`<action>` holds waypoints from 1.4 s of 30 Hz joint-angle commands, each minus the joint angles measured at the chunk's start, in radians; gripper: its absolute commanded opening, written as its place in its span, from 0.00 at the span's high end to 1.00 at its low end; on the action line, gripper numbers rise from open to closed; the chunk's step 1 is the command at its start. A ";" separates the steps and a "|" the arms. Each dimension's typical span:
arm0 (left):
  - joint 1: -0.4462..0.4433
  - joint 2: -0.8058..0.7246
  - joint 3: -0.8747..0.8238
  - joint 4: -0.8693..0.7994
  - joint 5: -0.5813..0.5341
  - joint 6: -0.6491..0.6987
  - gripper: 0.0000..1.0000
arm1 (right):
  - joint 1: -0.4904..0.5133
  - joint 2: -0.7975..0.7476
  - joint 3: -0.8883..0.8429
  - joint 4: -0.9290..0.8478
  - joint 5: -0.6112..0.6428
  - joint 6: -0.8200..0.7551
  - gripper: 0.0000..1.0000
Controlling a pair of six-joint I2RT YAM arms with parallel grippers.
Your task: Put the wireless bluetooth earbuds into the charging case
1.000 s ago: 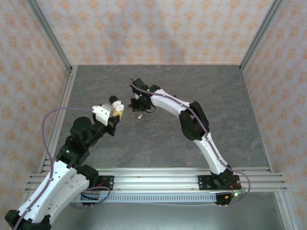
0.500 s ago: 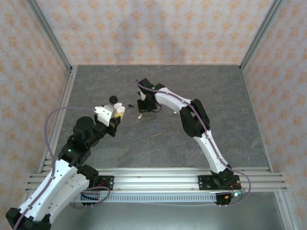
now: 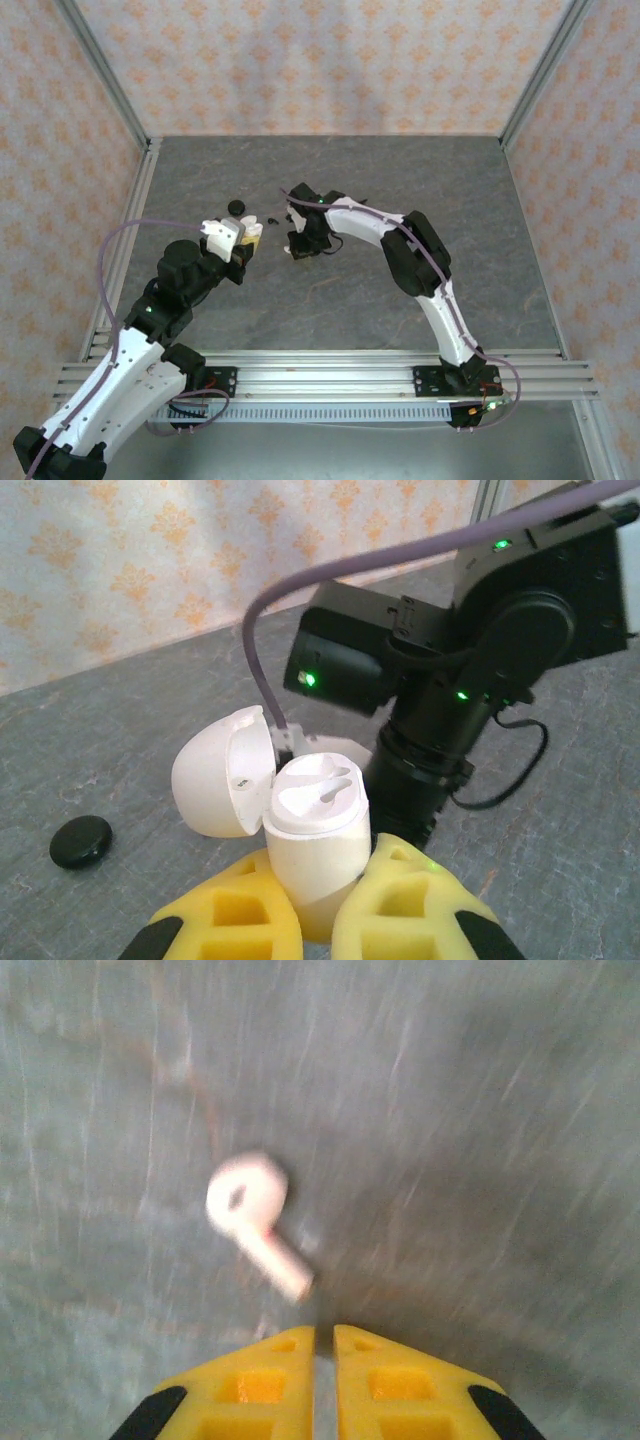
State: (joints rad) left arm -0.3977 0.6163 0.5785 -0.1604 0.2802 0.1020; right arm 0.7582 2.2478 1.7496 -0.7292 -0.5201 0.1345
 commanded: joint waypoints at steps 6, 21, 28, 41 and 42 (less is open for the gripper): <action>-0.005 -0.026 0.003 0.021 0.001 -0.010 1.00 | 0.035 -0.107 -0.021 -0.061 -0.052 0.067 0.83; -0.005 -0.054 0.013 -0.032 -0.005 -0.001 1.00 | 0.041 0.283 0.743 -0.575 0.166 -0.186 0.64; -0.006 -0.073 0.003 -0.042 -0.018 0.002 1.00 | 0.052 0.337 0.794 -0.571 0.210 -0.210 0.56; -0.005 -0.062 0.003 -0.042 -0.014 0.005 1.00 | 0.072 0.377 0.788 -0.491 0.230 -0.204 0.58; -0.005 -0.062 0.003 -0.042 -0.014 0.006 1.00 | 0.072 0.378 0.787 -0.485 0.239 -0.203 0.59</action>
State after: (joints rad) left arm -0.3977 0.5591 0.5785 -0.1951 0.2790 0.1028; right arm 0.8230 2.5942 2.5175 -1.2263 -0.3298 -0.0551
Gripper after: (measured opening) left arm 0.082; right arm 0.417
